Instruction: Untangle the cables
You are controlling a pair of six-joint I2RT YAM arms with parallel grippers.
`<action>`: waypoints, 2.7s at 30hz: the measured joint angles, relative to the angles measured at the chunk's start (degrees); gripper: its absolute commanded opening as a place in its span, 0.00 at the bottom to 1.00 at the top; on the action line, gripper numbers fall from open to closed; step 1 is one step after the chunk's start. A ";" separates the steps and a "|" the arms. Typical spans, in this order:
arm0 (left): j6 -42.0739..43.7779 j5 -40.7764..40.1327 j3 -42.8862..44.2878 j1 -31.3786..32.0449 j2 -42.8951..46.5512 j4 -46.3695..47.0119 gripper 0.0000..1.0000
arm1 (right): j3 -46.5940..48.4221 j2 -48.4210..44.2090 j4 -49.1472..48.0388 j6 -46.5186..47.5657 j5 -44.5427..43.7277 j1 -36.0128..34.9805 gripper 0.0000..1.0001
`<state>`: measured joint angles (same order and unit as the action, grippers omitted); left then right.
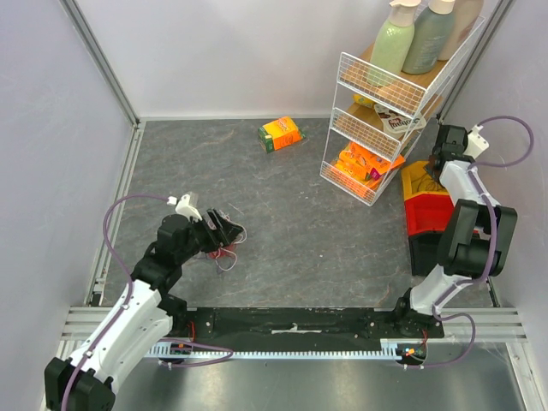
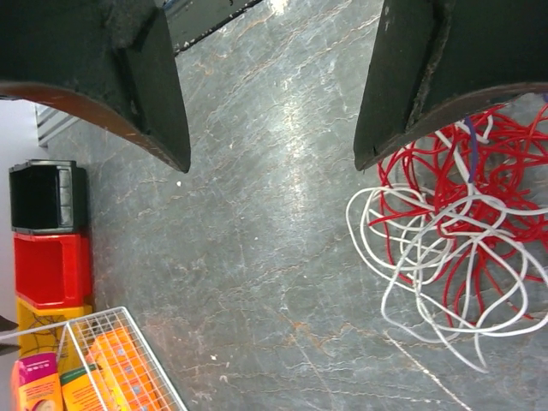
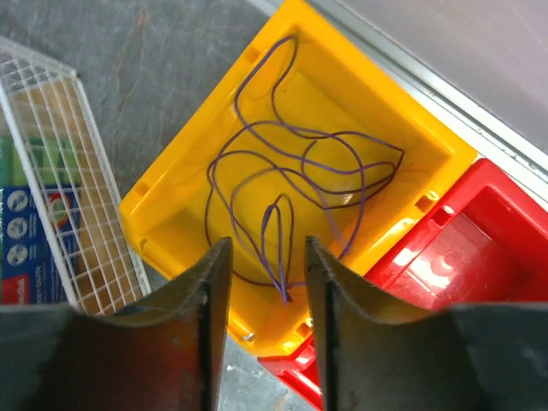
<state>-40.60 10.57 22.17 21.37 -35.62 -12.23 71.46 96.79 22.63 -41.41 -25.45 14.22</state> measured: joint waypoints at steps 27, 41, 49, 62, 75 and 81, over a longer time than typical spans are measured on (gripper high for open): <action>-5.46 -21.22 6.38 0.00 -6.88 -19.91 0.61 | -30.49 -31.01 -7.65 2.58 11.23 -67.01 0.64; -8.20 -16.00 6.40 0.00 -7.63 -20.50 0.21 | -8.85 2.08 -21.57 20.59 27.47 -80.04 0.58; -8.33 -14.53 8.28 0.00 -6.78 -23.10 0.02 | -6.34 8.48 -24.41 18.99 30.36 -78.34 0.59; -7.89 -10.01 33.90 0.00 3.30 -25.83 0.02 | -9.60 10.14 -40.48 11.39 35.19 -74.73 0.00; 1.49 -6.60 70.82 0.00 -5.64 -18.84 0.02 | -12.66 11.63 -36.74 -1.07 26.91 -67.14 0.00; 2.80 -5.88 81.09 0.00 -6.16 -12.83 0.02 | -12.44 12.02 -31.41 0.55 25.55 -66.18 0.37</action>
<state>-37.80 4.69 103.26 21.37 -41.78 -25.06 59.02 108.81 -8.78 -40.86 0.10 -51.96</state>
